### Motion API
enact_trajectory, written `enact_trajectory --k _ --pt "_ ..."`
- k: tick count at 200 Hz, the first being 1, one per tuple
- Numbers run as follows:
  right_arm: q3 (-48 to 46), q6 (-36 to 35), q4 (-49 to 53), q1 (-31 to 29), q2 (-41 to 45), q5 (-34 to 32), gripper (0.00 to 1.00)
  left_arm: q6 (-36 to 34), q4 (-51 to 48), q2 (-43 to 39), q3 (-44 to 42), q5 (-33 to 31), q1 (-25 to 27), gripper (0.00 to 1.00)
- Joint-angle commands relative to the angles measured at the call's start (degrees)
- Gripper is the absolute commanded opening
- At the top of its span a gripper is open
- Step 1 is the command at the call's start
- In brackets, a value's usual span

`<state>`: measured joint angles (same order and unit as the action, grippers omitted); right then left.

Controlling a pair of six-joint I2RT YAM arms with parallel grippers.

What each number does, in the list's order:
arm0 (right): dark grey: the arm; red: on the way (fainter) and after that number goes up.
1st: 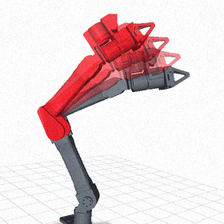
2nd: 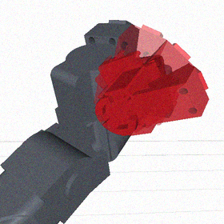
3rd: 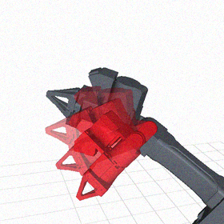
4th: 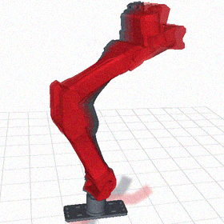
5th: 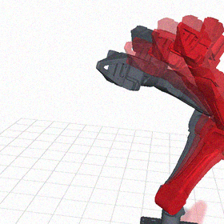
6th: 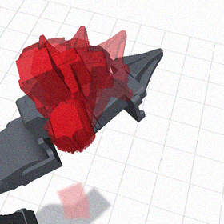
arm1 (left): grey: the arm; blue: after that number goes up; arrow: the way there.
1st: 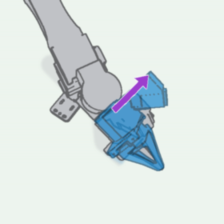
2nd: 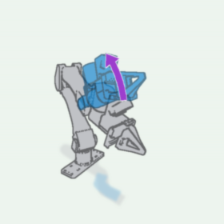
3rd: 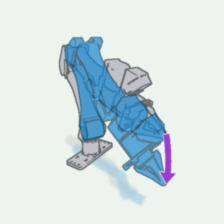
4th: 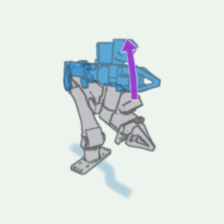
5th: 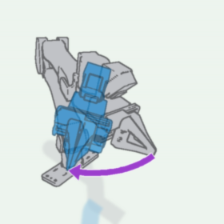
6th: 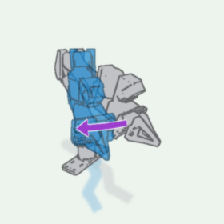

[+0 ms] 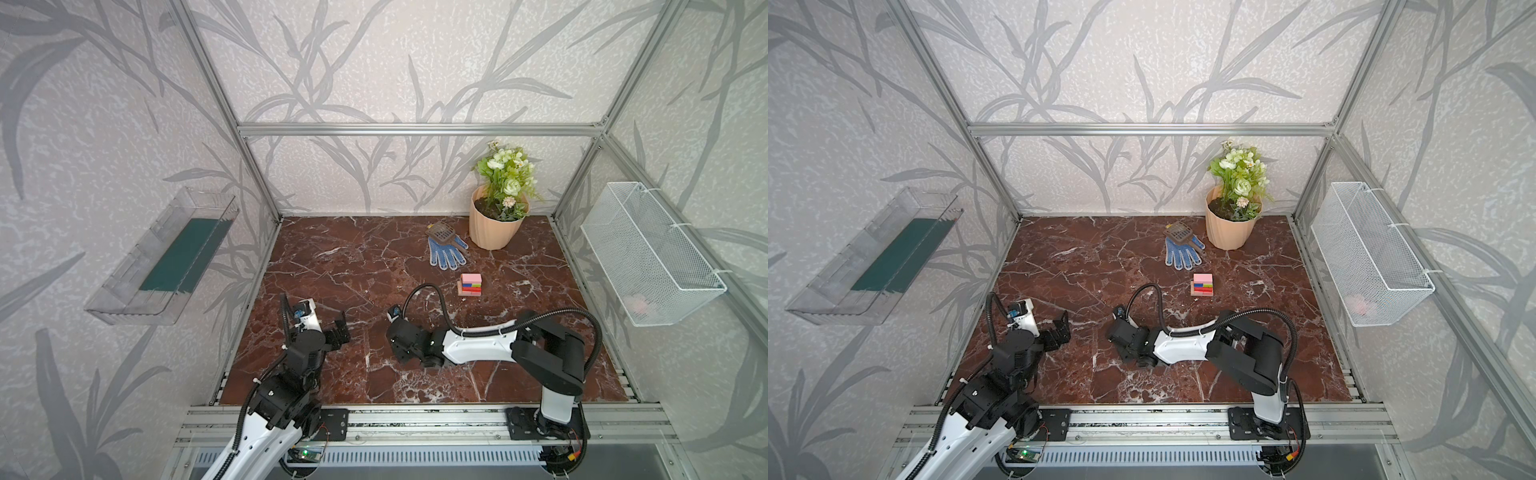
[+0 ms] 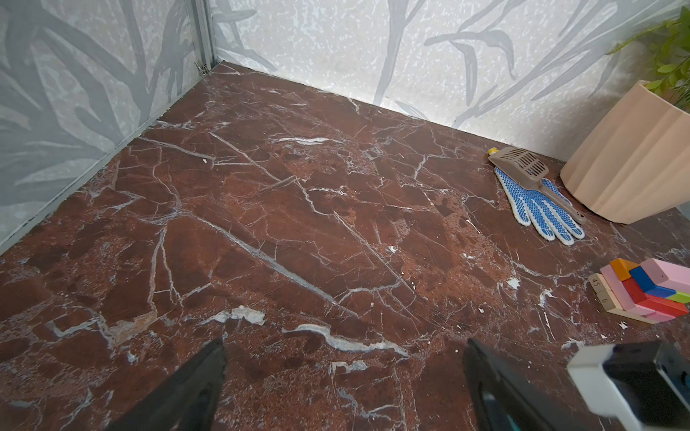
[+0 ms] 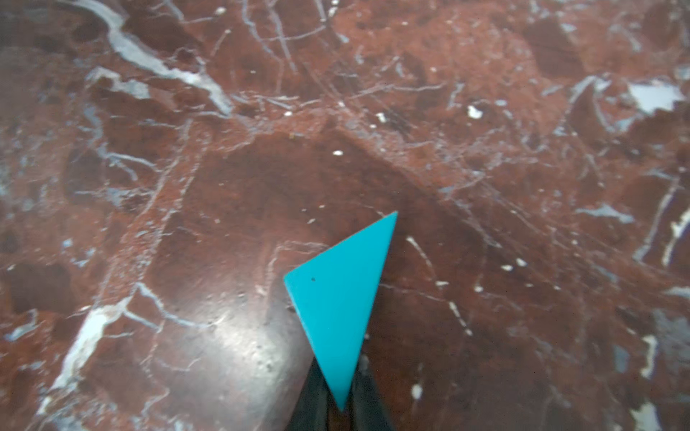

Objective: Build the wood block tower
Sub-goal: 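Close the right gripper on the teal triangular block, then lift the teal block with the right gripper and carry it toward the stack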

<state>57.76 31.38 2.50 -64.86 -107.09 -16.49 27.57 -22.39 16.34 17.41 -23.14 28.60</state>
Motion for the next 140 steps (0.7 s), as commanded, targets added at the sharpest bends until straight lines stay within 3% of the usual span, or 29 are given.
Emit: enact_trajectory --k 1,33,54,110,140 --pt "-0.89 2.72 3.13 0.96 2.56 -2.04 0.18 1.03 -0.99 0.16 1.34 -1.81 0.03 0.99" --pt "-0.09 1.28 1.31 0.97 1.87 0.73 0.46 1.01 -1.1 -0.08 1.35 -1.74 0.01 0.99" --pt "2.72 0.55 2.63 1.03 -0.02 0.92 0.52 0.98 -1.07 -0.01 1.3 -1.63 0.04 0.99" --pt "10.08 1.23 8.32 2.18 -4.9 -1.43 0.51 0.99 -1.07 -0.21 1.31 -1.55 0.04 0.99" --pt "12.15 1.58 10.05 2.12 -6.51 -1.81 0.39 0.99 -1.07 -0.18 1.27 -1.53 0.01 0.99"
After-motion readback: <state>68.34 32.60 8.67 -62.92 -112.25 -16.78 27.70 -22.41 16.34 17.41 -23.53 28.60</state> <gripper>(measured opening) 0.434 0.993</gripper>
